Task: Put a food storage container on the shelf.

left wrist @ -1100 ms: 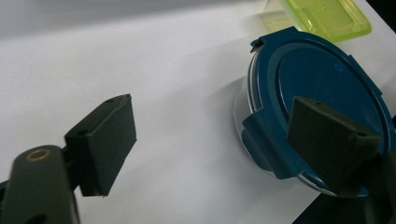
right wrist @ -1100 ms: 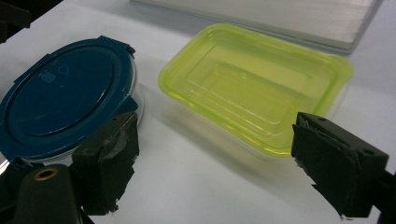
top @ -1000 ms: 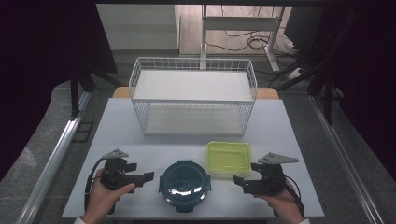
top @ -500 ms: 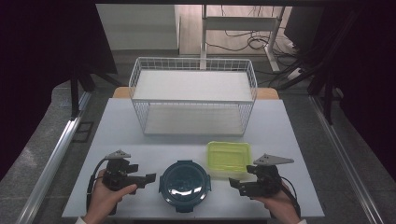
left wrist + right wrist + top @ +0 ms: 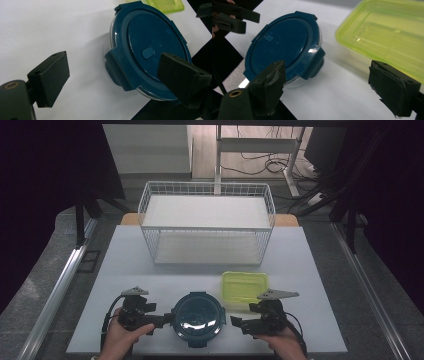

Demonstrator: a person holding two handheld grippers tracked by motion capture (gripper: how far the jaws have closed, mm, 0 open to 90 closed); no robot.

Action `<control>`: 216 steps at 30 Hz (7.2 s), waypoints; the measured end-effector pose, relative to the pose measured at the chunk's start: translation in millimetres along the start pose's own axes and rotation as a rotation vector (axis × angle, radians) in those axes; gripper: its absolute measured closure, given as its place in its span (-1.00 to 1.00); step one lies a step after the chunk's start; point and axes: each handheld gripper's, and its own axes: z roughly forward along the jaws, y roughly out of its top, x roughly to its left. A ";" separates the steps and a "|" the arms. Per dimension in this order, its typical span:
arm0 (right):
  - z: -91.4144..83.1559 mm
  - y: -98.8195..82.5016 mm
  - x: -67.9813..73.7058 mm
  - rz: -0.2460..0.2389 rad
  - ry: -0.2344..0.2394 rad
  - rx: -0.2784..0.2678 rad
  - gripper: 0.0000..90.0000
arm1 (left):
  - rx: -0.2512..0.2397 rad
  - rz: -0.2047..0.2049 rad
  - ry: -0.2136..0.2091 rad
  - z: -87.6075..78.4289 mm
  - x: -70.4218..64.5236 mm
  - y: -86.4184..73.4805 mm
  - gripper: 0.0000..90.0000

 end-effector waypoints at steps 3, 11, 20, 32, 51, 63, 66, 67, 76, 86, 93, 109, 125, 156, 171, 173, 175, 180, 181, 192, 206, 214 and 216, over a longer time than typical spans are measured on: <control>5.6 -0.2 3.6 0.051 0.026 -0.001 -0.68 | -0.002 -0.016 -0.011 3.0 -0.5 -0.3 -0.76; 27.6 -0.1 11.6 0.082 0.054 0.046 -0.68 | 0.011 -0.075 -0.060 11.7 7.0 -0.9 -0.73; 52.5 0.1 8.9 0.173 0.098 0.075 -0.68 | 0.042 -0.100 -0.078 23.0 8.1 -2.7 -0.74; 65.3 -3.7 10.9 0.262 0.145 0.101 -0.73 | 0.087 -0.157 -0.163 38.1 10.9 -5.6 -0.76; 80.7 -7.8 11.4 0.369 0.221 0.121 -0.57 | 0.116 -0.183 -0.273 46.5 8.3 -6.2 -0.53; 73.6 -7.9 9.1 0.447 0.218 0.115 -0.36 | 0.089 -0.239 -0.248 41.3 4.4 -8.1 -0.40; 70.9 -8.1 10.6 0.465 0.212 0.104 -0.30 | 0.073 -0.257 -0.241 38.2 2.5 -10.3 -0.37; 69.3 -7.8 10.8 0.476 0.214 0.105 -0.27 | 0.070 -0.261 -0.240 37.4 2.4 -10.8 -0.35; 64.3 -8.2 11.6 0.510 0.210 0.097 -0.21 | 0.058 -0.253 -0.227 32.4 -2.7 -11.9 -0.29; 59.1 -7.8 14.4 0.494 0.204 0.086 -0.19 | 0.043 -0.242 -0.226 27.9 -5.4 -11.6 -0.23; 57.4 -7.0 16.0 0.483 0.201 0.076 -0.19 | 0.032 -0.230 -0.221 25.5 -7.4 -10.2 -0.21; 51.5 -0.1 18.3 0.440 0.197 0.051 -0.20 | 0.013 -0.189 -0.211 18.9 -12.5 -3.0 -0.21; 41.3 9.9 17.5 0.399 0.189 0.026 -0.20 | -0.007 -0.161 -0.220 15.2 -18.5 7.0 -0.19; 21.7 60.3 4.4 0.363 0.178 -0.033 -0.20 | -0.054 -0.120 -0.223 5.0 -25.7 64.9 -0.18; 5.4 95.9 -1.4 0.341 0.164 -0.077 -0.19 | -0.083 -0.092 -0.234 -4.9 -30.6 104.2 -0.17; 3.6 100.2 -1.5 0.338 0.163 -0.082 -0.19 | -0.088 -0.087 -0.232 -7.1 -31.2 108.8 -0.17; 1.7 105.2 -1.3 0.337 0.162 -0.091 -0.19 | -0.093 -0.082 -0.232 -9.8 -32.0 114.1 -0.17; -3.7 119.0 -1.4 0.326 0.160 -0.100 -0.19 | -0.103 -0.072 -0.230 -15.8 -34.2 128.0 -0.17; -4.8 121.5 -1.5 0.324 0.159 -0.103 -0.19 | -0.103 -0.070 -0.231 -16.8 -34.6 130.0 -0.17; -13.7 143.5 -2.8 0.319 0.163 -0.130 -0.19 | -0.123 -0.051 -0.226 -26.5 -39.5 154.7 -0.16; -26.2 170.3 -5.6 0.303 0.163 -0.156 -0.18 | -0.128 -0.013 -0.219 -37.8 -45.4 185.3 -0.16; -32.4 184.8 -7.7 0.296 0.157 -0.172 -0.18 | -0.137 -0.004 -0.220 -42.2 -47.6 201.5 -0.16; -33.7 188.8 -8.1 0.293 0.157 -0.175 -0.18 | -0.138 -0.003 -0.221 -43.3 -47.6 205.4 -0.16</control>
